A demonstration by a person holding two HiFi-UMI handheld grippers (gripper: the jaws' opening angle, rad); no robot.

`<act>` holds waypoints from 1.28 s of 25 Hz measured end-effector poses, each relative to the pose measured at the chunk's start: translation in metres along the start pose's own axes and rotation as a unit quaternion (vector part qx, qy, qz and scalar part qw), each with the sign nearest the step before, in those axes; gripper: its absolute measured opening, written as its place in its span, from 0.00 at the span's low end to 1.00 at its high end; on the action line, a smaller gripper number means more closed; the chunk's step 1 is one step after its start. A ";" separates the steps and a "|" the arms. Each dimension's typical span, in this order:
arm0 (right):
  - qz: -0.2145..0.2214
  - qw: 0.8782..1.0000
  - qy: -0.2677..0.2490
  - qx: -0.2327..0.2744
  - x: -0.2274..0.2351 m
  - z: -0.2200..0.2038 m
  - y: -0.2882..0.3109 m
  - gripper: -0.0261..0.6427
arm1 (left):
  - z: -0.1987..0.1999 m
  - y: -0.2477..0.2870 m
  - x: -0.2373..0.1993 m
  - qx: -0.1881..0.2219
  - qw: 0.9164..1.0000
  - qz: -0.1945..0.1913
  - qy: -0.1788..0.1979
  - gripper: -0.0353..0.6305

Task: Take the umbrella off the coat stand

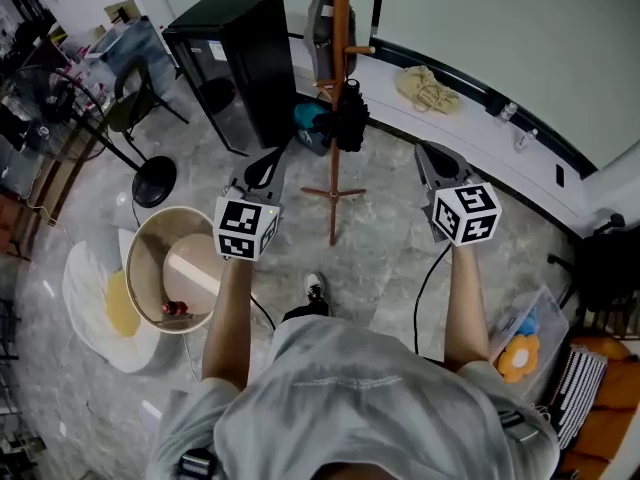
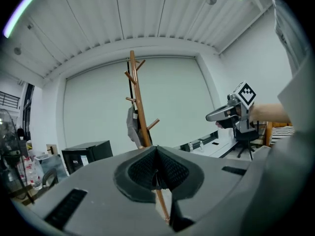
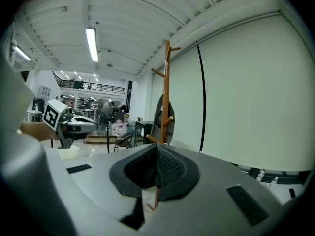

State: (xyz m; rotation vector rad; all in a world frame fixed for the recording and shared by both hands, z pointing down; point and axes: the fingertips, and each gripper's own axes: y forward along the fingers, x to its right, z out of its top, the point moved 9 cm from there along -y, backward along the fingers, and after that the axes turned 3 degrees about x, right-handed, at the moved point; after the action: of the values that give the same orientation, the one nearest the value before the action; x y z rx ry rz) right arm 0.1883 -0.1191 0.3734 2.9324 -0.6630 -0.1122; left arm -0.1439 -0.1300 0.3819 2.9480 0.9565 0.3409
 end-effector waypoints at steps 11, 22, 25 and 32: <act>0.015 0.995 0.026 -0.097 0.019 -0.037 0.154 0.43 | -0.057 0.069 -0.100 -0.049 0.997 -0.012 -0.064 0.07; 0.094 0.980 0.009 -0.176 0.038 -0.130 0.264 0.68 | -0.114 0.110 -0.129 -0.110 0.988 0.033 -0.107 0.08; 0.117 0.975 -0.004 -0.187 0.041 -0.152 0.287 0.69 | -0.126 0.119 -0.125 -0.130 0.983 0.049 -0.117 0.08; 0.148 0.973 -0.016 -0.174 0.043 -0.179 0.315 0.68 | -0.135 0.124 -0.104 -0.159 0.975 0.085 -0.127 0.08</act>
State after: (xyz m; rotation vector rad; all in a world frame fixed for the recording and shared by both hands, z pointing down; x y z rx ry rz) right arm 0.1118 -0.3993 0.5940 2.4732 -0.9677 -0.2199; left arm -0.1834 -0.2974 0.5044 2.6958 0.5612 0.1015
